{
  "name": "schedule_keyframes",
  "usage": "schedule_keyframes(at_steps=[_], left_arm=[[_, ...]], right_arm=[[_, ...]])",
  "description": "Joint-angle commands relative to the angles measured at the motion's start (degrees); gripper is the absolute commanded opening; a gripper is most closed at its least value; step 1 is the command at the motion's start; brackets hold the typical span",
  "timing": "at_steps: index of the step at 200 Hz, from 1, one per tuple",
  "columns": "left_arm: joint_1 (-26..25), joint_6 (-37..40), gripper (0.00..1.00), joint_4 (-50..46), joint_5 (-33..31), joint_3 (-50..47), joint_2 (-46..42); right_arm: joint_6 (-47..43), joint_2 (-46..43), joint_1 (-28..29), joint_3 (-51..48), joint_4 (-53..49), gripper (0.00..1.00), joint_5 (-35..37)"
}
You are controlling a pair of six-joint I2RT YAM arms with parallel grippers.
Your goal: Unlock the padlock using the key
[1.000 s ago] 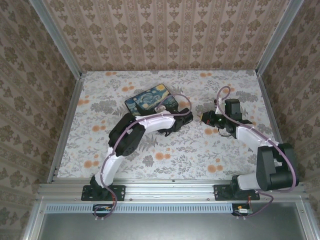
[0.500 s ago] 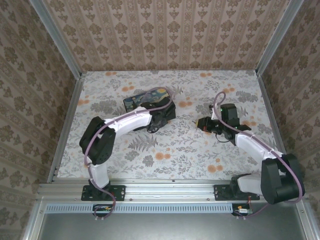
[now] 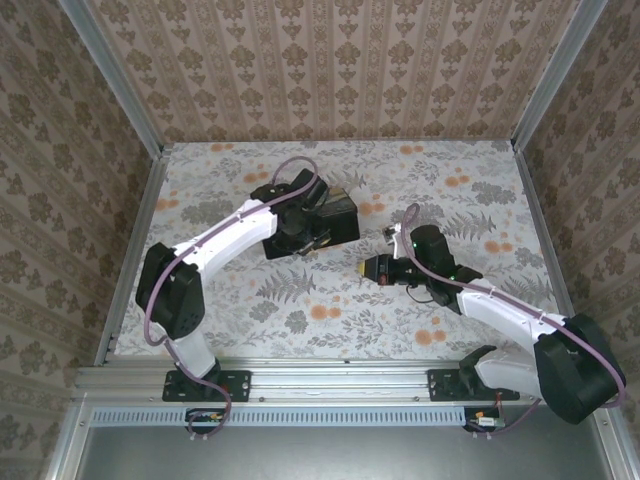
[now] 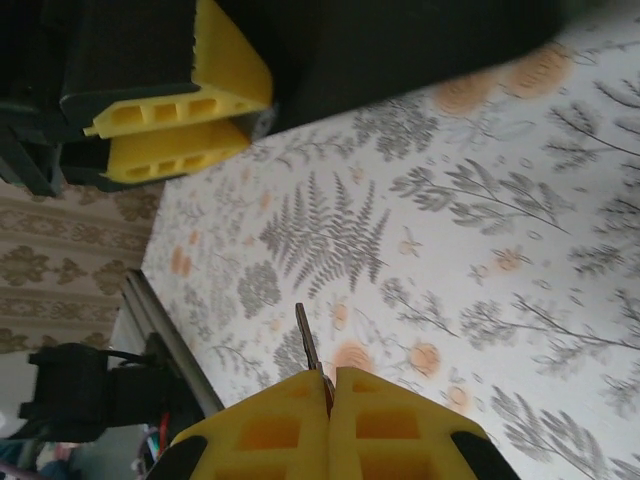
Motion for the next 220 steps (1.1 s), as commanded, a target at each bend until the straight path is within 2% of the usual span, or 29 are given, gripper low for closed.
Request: schedule_keyframes(at_steps=[1,47,85,180,220], left_arm=[[1.09,-1.76,0.09,-2.74,6.88,2.91,-3.43],[2.78,-7.46,0.08,1.44,12.2,0.83,-6.0],[3.48,-8.88,0.08,3.15,15.67,1.01,-6.11],[6.17,-12.71,0.05,14.08,21.35,-2.77,-7.66],[6.69,-15.26,0.04,20.26,23.68,-6.61,-8.37]], right_arm=[[3.52,-0.94,1.76,0.33,7.74,0.0,1.34],[7.08,2.13,3.22,-0.35,15.59,0.0,3.91],[8.0,3.9,3.85,0.93,19.06,0.0,4.56],[6.41,6.94,2.7,7.2,12.6,0.0,4.67],[5.36,9.11,0.86,7.8,14.26,0.0,1.26]])
